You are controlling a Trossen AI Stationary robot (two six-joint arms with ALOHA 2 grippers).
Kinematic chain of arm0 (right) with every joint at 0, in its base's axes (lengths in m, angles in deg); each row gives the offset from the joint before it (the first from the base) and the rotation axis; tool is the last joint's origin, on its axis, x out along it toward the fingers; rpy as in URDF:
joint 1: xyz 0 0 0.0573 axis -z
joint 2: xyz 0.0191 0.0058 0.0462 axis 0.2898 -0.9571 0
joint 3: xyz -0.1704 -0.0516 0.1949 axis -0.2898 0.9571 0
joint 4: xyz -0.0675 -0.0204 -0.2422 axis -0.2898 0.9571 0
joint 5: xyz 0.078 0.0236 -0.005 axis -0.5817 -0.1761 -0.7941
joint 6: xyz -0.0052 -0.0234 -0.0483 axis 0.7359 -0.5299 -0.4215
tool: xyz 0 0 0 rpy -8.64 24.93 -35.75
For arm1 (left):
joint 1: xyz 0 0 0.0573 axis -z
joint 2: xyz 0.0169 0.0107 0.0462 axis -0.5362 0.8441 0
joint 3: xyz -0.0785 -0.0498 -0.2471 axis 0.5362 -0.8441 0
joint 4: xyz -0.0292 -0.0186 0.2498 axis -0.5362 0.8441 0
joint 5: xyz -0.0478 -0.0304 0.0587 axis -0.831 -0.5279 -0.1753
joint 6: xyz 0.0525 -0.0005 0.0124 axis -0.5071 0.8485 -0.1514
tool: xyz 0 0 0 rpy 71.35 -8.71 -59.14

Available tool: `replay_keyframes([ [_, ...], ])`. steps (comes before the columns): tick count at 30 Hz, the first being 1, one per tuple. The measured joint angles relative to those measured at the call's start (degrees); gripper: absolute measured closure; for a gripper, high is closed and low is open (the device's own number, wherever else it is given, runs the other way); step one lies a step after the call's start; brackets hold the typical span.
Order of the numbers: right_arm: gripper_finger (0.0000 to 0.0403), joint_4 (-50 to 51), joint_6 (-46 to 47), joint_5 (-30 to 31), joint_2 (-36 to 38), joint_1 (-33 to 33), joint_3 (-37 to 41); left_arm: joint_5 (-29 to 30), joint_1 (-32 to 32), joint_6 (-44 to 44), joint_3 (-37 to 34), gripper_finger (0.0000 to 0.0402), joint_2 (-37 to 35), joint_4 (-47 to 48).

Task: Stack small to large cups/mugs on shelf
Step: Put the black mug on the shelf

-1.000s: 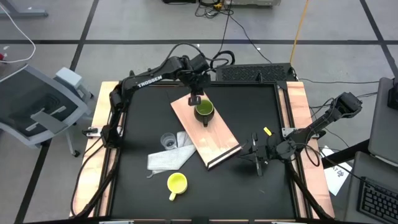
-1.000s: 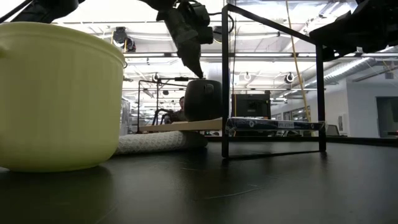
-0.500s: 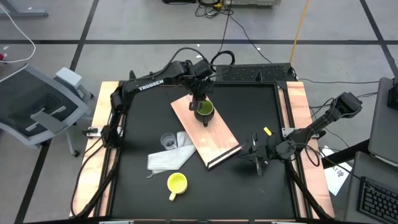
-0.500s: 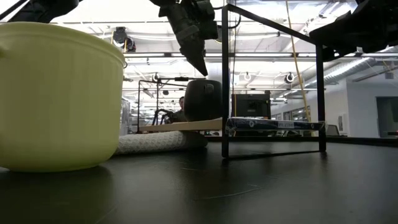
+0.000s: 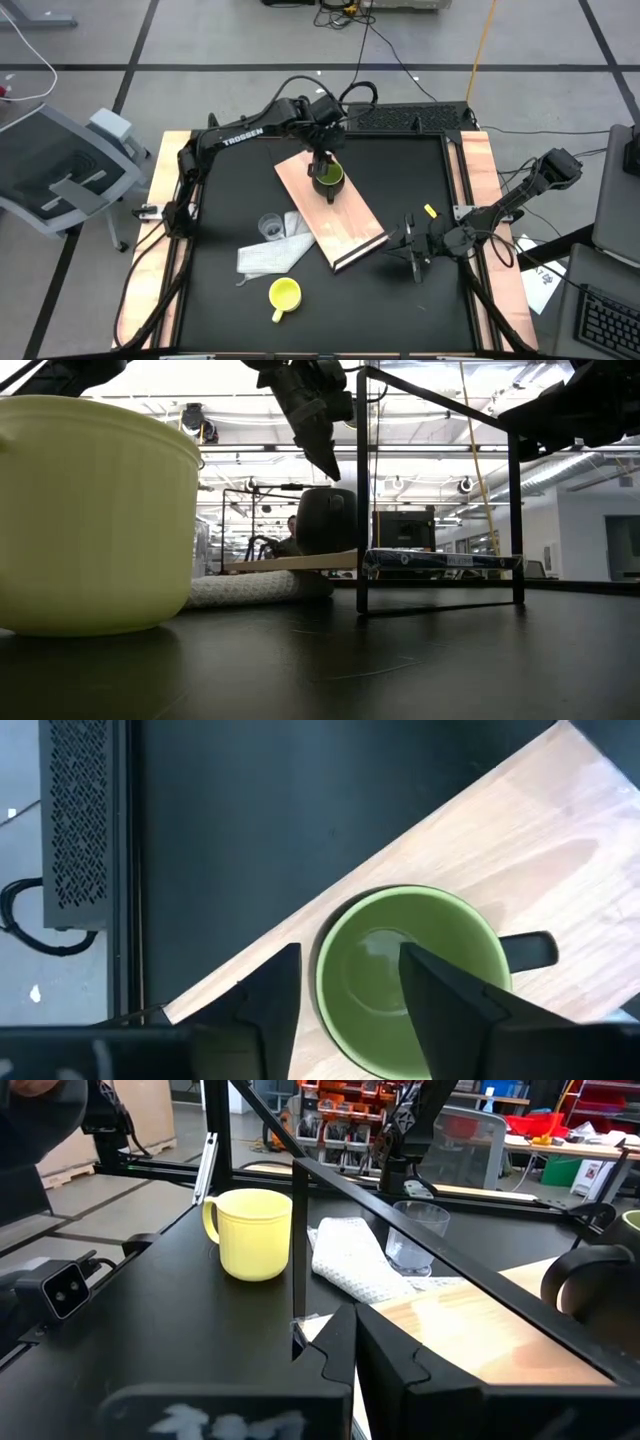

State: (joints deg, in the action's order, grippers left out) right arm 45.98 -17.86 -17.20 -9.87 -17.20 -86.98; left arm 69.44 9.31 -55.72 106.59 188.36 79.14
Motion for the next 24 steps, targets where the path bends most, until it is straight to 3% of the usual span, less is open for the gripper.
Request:
replay_keyframes([
  [17, 0.0403, -3.0, 1.5, 0.0, 0.0, 0.1, 3.0, -0.3, 1.6, -1.8, -0.1, 0.0224, 3.3, 1.4],
  [24, 0.0403, -3.9, 1.5, 0.0, 0.0, 0.2, 3.4, 2.8, 1.2, -2.8, -0.1, 0.0224, 3.3, 0.9],
])
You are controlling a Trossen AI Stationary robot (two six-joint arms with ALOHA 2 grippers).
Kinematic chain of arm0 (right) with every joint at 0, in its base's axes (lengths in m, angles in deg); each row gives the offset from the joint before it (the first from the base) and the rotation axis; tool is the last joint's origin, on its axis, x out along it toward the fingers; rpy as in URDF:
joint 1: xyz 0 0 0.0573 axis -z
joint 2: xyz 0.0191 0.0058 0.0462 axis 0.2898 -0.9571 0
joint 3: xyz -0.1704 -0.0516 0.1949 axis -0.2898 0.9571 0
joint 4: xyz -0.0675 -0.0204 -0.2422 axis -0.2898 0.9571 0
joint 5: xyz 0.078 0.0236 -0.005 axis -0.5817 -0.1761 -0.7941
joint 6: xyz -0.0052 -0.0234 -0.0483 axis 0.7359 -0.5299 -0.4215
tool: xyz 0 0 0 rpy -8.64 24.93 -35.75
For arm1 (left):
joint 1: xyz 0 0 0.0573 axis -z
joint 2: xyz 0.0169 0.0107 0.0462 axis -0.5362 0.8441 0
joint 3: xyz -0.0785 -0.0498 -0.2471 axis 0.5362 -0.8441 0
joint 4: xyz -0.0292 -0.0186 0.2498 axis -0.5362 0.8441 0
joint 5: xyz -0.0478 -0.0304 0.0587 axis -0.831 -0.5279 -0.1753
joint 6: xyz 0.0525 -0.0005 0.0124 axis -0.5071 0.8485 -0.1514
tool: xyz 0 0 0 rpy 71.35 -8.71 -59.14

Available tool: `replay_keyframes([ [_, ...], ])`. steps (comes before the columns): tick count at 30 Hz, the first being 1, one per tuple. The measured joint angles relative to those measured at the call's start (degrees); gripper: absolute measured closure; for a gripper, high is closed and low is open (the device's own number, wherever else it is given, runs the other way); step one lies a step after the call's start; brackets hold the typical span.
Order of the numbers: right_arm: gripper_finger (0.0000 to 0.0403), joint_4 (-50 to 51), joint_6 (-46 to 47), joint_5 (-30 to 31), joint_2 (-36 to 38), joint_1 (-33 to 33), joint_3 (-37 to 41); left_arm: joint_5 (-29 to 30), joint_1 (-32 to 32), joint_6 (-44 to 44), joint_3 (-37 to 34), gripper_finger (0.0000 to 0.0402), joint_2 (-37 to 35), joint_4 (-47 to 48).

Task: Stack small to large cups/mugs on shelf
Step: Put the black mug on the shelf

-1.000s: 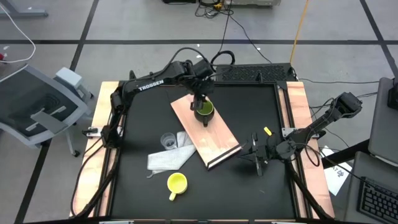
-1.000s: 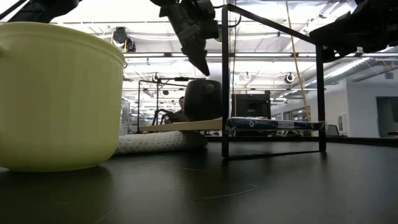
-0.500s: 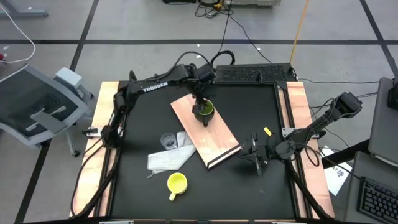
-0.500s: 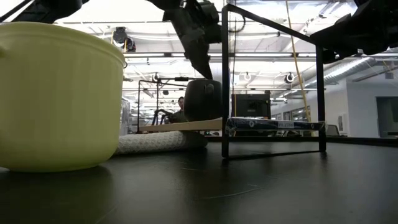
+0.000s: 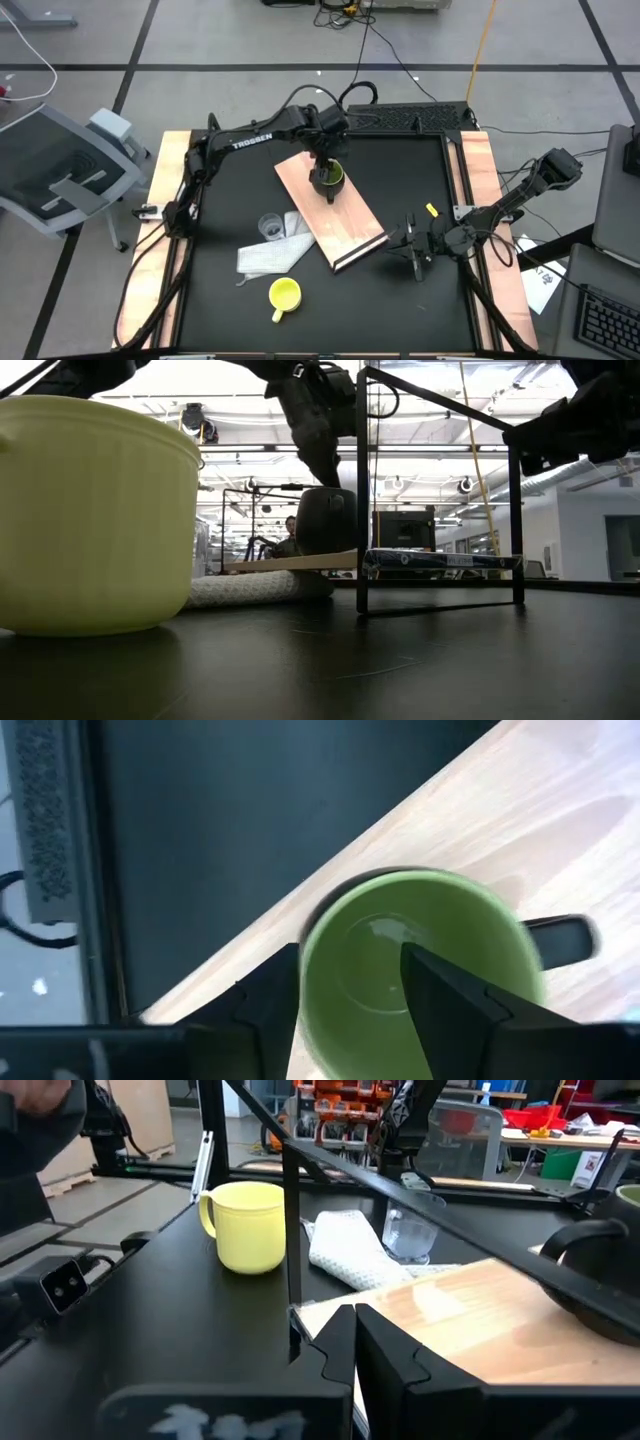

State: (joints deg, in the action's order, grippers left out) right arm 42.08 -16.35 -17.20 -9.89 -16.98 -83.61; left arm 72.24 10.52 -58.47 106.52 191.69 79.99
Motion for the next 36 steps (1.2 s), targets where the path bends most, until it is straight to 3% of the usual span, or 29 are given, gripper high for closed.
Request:
replay_keyframes([
  [11, 0.0403, -0.1, 0.0, 0.0, 0.0, 0.0, 0.0, 0.4, -2.2, 0.2, 0.0, 0.0224, 0.0, -0.3],
  [17, 0.0403, 0.0, 0.0, 0.0, 0.0, 0.0, 0.0, 0.5, -1.6, -0.2, 0.0, 0.0224, 0.0, 4.0],
  [29, 0.0403, -0.1, 0.0, 0.0, 0.0, 0.0, 0.0, 5.1, 0.9, -2.8, 0.0, 0.0224, -0.1, 3.6],
  [36, 0.0403, 0.0, 0.0, 0.0, 0.0, 0.0, 0.0, 6.2, 1.1, -1.6, 4.2, 0.0224, -0.2, 3.8],
])
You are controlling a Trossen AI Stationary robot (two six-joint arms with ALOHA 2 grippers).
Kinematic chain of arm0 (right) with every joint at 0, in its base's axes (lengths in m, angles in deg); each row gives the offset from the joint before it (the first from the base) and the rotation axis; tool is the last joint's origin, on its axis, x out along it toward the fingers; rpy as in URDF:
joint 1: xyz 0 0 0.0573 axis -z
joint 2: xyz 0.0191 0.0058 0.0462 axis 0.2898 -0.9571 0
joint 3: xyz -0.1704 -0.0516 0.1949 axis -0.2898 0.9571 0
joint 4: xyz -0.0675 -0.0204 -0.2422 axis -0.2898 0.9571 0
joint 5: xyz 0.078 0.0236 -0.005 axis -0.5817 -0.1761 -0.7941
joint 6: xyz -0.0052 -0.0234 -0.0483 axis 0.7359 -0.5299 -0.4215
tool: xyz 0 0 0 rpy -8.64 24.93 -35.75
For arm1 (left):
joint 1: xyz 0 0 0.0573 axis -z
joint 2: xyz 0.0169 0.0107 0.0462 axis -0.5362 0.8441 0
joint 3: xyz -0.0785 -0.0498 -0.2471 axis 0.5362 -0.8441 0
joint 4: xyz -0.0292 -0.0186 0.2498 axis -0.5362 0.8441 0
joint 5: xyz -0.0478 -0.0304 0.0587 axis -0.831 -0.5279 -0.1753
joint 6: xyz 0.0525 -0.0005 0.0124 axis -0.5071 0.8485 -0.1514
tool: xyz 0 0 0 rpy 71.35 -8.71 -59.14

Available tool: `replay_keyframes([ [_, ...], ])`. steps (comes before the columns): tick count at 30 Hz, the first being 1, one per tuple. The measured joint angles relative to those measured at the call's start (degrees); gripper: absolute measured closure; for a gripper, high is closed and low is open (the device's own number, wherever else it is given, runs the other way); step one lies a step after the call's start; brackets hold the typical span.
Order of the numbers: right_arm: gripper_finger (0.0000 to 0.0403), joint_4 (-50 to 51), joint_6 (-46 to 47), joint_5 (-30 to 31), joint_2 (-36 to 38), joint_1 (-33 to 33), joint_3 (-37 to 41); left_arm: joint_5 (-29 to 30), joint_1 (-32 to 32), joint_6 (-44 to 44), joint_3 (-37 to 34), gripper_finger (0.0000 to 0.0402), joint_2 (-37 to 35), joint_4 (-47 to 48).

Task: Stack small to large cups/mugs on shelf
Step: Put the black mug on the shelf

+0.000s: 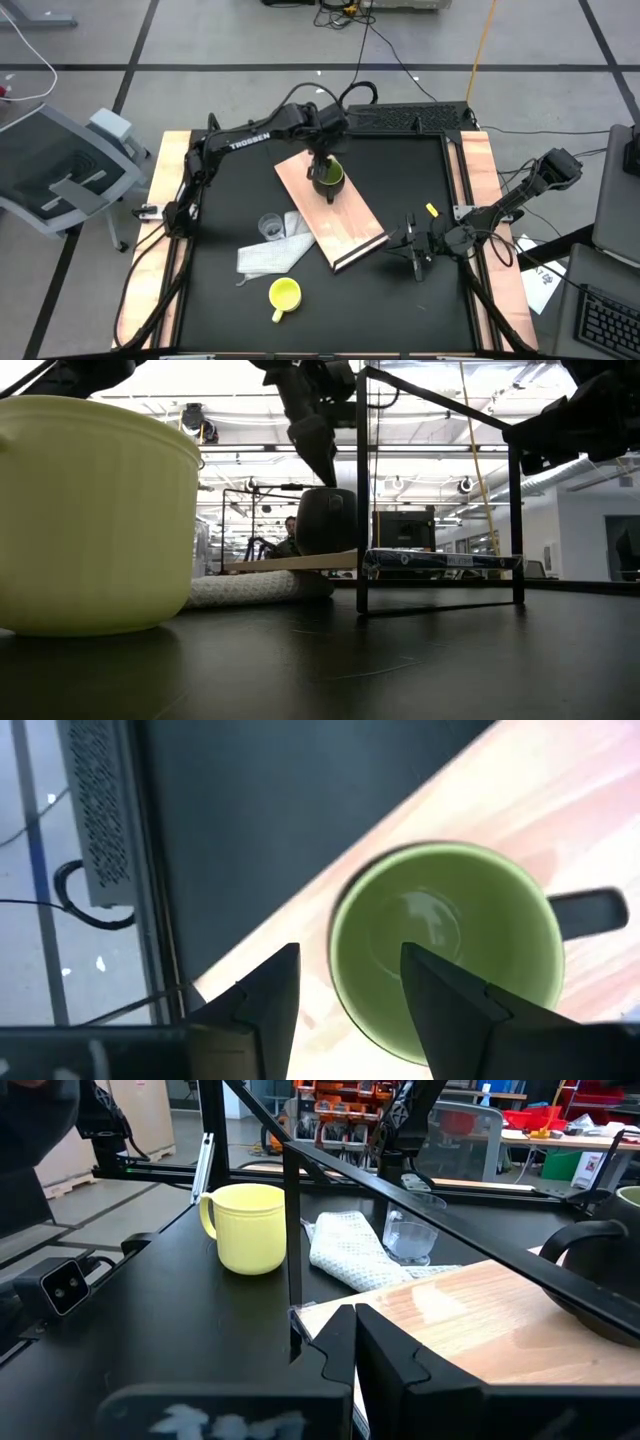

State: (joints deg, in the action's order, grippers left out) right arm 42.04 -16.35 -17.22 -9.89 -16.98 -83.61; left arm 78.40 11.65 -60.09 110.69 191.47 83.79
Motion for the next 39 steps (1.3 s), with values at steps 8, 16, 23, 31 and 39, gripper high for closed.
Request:
replay_keyframes([
  [8, 0.0403, 0.0, 0.0, 0.0, 0.0, 0.0, 0.0, -4.7, 1.5, 2.0, 5.8, 0.0224, 0.0, 8.2],
  [16, 0.0403, 0.0, 0.0, -0.2, 0.0, 0.0, 0.0, -5.1, 5.9, -0.4, 5.3, 0.0224, 0.0, 16.1],
  [23, 0.0403, 0.0, 0.0, -0.3, 0.0, 0.0, 0.0, -5.0, 7.8, -1.8, 5.2, 0.0224, 0.2, 13.4],
  [31, 0.0403, 0.0, 0.0, -0.3, 0.0, 0.0, 0.0, -5.1, 6.7, -2.6, 5.2, 0.0224, 0.3, 11.8],
  [39, 0.0403, 0.1, 0.0, -0.3, 0.0, 0.0, 0.0, -9.5, 5.8, -2.2, 5.2, 0.0224, 0.3, 11.7],
])
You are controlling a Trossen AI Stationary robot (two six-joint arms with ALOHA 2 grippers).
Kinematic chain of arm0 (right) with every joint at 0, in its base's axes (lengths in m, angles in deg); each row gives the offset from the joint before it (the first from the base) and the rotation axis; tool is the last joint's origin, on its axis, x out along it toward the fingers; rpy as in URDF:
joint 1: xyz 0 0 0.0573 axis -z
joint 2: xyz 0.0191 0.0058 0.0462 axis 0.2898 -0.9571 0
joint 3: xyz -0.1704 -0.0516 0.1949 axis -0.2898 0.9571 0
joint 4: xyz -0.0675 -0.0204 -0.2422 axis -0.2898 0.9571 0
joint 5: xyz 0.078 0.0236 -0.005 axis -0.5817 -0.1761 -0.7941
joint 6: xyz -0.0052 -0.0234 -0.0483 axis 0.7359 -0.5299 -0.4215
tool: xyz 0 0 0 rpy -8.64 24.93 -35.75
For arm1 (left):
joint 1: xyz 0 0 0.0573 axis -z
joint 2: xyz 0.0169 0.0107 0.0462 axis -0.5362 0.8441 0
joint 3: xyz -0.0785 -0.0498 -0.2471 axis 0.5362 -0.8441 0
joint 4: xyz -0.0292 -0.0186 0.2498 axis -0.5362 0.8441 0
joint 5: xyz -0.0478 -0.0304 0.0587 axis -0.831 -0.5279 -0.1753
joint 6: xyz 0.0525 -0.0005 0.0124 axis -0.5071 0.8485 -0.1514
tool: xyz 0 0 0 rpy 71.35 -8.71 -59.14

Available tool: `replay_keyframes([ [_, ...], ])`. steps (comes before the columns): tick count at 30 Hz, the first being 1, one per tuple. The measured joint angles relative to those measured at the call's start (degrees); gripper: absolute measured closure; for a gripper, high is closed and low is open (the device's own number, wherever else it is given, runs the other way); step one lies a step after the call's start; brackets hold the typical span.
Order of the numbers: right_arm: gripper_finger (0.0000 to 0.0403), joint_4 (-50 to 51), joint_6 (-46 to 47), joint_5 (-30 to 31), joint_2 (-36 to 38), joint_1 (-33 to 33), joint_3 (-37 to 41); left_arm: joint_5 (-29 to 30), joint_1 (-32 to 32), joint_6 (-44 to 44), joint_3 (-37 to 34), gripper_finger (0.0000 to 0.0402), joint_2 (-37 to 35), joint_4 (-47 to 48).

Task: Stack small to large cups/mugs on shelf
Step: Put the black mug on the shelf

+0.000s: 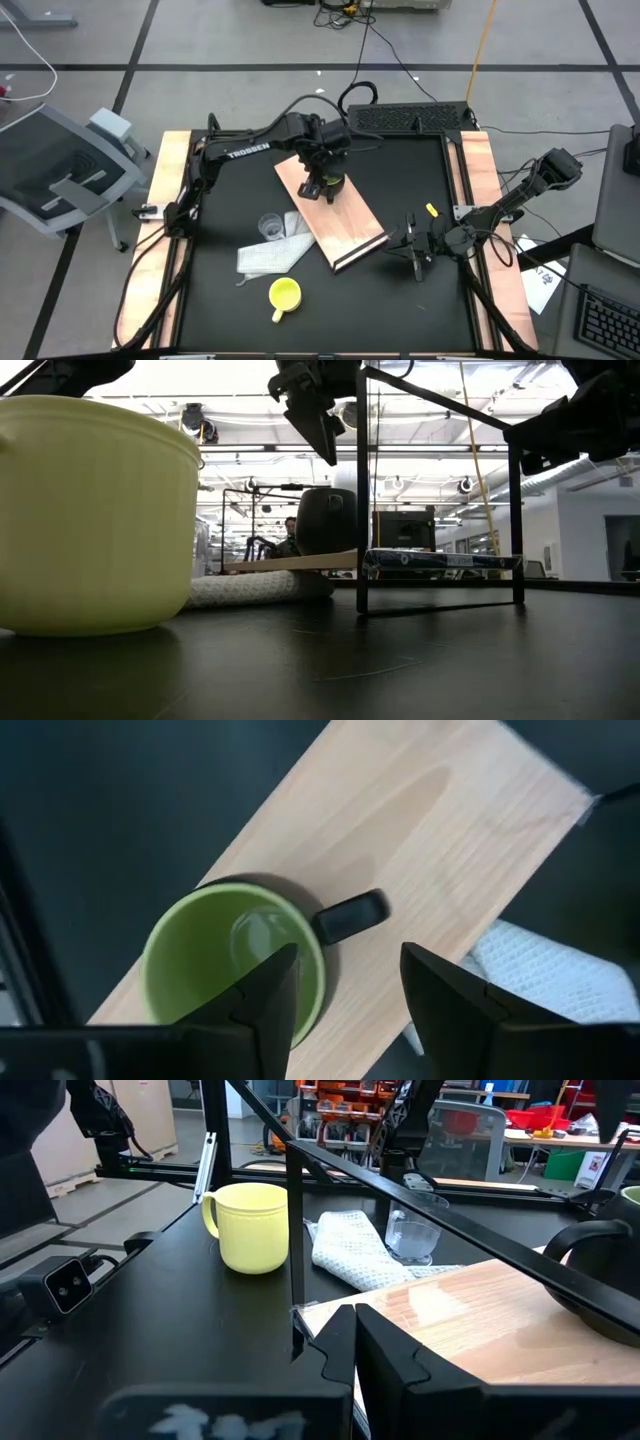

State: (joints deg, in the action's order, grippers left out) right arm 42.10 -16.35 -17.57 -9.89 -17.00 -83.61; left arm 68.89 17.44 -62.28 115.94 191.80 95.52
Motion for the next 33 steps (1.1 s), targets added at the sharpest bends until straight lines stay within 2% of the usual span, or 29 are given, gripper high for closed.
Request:
replay_keyframes([
  [3, 0.0403, 0.0, 0.0, 0.0, 0.0, 0.0, 0.0, -2.1, 0.0, -0.6, 0.0, 0.0224, 0.0, 1.1],
  [9, 0.0403, 0.2, 0.0, 0.0, 0.0, 0.0, 0.0, -2.2, -0.1, -0.6, -1.9, 0.0224, 0.2, -0.8],
  [13, 0.0403, 0.2, 0.2, 0.0, 0.0, 0.0, 0.0, 1.7, -0.6, 0.4, -2.3, 0.0224, 0.1, -3.6],
  [23, 0.0403, 0.2, 0.4, 0.0, 0.0, 0.0, 0.0, 3.3, -5.2, 1.5, -2.3, 0.0224, 0.1, -7.4],
  [33, 0.0403, 0.2, 0.4, 0.0, 0.0, 0.0, 0.0, 1.1, -8.9, 2.1, -5.2, 0.0224, 0.0, -8.7],
])
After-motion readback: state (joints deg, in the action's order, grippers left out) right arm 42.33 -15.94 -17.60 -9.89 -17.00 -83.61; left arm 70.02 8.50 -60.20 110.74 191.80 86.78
